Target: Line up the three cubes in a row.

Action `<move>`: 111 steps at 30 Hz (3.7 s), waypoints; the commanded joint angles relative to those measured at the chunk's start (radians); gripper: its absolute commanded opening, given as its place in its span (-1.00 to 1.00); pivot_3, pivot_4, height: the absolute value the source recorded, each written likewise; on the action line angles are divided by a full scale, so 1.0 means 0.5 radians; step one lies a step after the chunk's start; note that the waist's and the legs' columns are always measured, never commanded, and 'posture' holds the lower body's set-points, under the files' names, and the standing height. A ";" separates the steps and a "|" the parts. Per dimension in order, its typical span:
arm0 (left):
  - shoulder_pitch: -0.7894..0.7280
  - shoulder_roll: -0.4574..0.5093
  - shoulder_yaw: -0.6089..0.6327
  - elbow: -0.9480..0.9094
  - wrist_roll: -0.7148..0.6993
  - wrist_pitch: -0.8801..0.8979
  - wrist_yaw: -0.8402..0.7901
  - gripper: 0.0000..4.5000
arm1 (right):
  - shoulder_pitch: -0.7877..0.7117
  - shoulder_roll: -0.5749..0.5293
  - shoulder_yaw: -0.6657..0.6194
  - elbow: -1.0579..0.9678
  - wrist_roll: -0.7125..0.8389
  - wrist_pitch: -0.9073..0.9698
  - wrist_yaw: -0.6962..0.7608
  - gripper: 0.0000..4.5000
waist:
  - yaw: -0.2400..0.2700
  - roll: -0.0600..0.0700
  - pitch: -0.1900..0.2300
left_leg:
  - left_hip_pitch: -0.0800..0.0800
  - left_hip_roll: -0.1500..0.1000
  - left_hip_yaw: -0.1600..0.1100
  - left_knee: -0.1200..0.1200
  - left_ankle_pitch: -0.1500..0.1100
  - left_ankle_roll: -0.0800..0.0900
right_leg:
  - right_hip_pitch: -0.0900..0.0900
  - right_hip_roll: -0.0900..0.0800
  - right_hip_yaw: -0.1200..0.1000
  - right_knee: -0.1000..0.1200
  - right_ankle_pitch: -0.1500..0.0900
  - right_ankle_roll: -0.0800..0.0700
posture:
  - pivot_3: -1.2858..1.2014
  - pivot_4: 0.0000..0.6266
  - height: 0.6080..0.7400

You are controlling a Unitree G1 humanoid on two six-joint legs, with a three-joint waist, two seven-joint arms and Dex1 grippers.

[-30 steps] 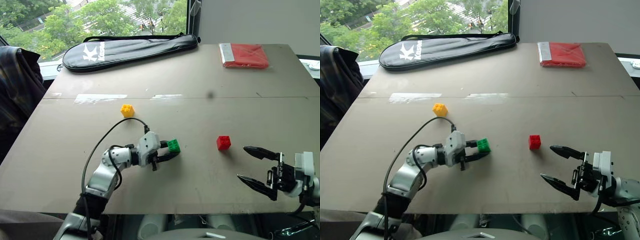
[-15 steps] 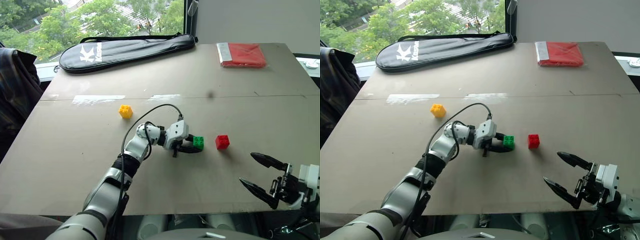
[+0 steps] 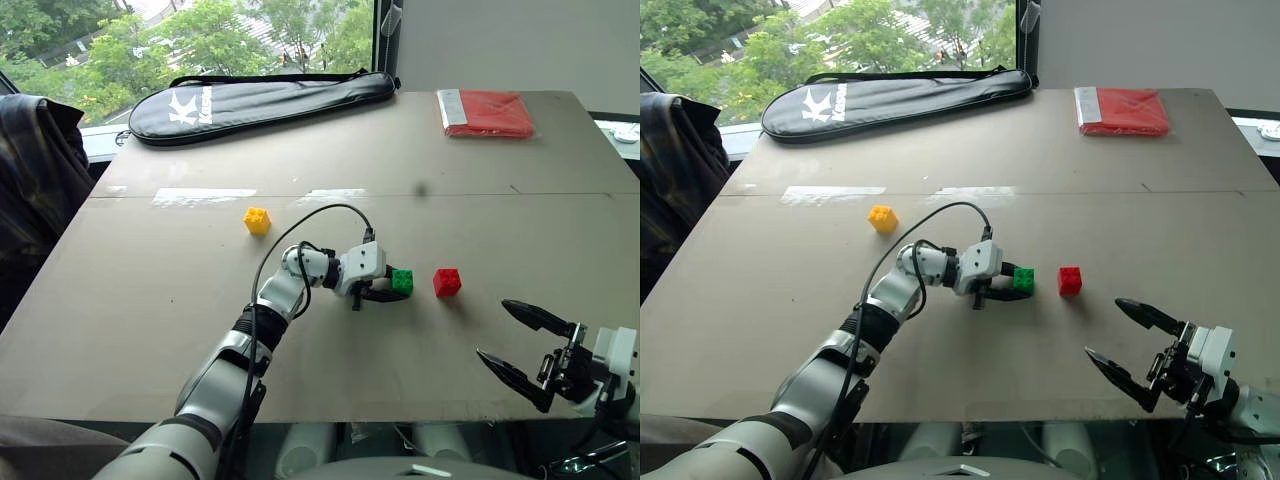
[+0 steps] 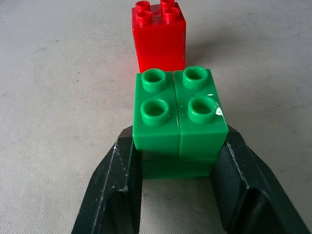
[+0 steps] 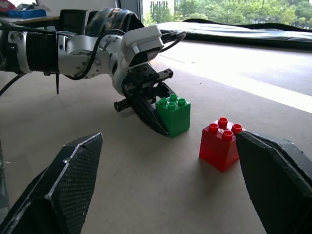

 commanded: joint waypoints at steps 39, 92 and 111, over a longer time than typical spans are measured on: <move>1.165 0.213 1.175 -1.324 -0.108 0.647 1.731 0.97 | -0.568 -0.102 0.101 0.169 0.220 0.198 0.221 1.00 | 0.005 0.001 0.001 | -0.008 0.001 -0.007 -0.003 0.000 -0.001 | -0.006 -0.011 -0.001 -0.004 0.006 -0.010 | 0.03 -0.52 0.41; 0.601 0.368 0.501 -0.828 -0.456 0.765 0.382 -0.45 | -0.362 -0.062 -0.042 0.034 0.169 0.129 0.006 1.00 | -0.003 0.005 -0.003 | -0.014 -0.002 -0.005 -0.002 0.006 -0.009 | -0.012 -0.010 -0.004 -0.004 0.011 -0.013 | 0.03 -0.52 0.41; 0.107 0.364 0.033 -0.078 -0.111 0.107 -0.361 -0.45 | -0.211 0.001 -0.043 -0.045 0.116 0.062 -0.040 1.00 | 0.004 0.003 -0.003 | -0.011 0.001 0.000 -0.001 0.003 -0.002 | -0.010 0.001 -0.001 -0.004 0.011 -0.013 | 0.03 -0.52 0.41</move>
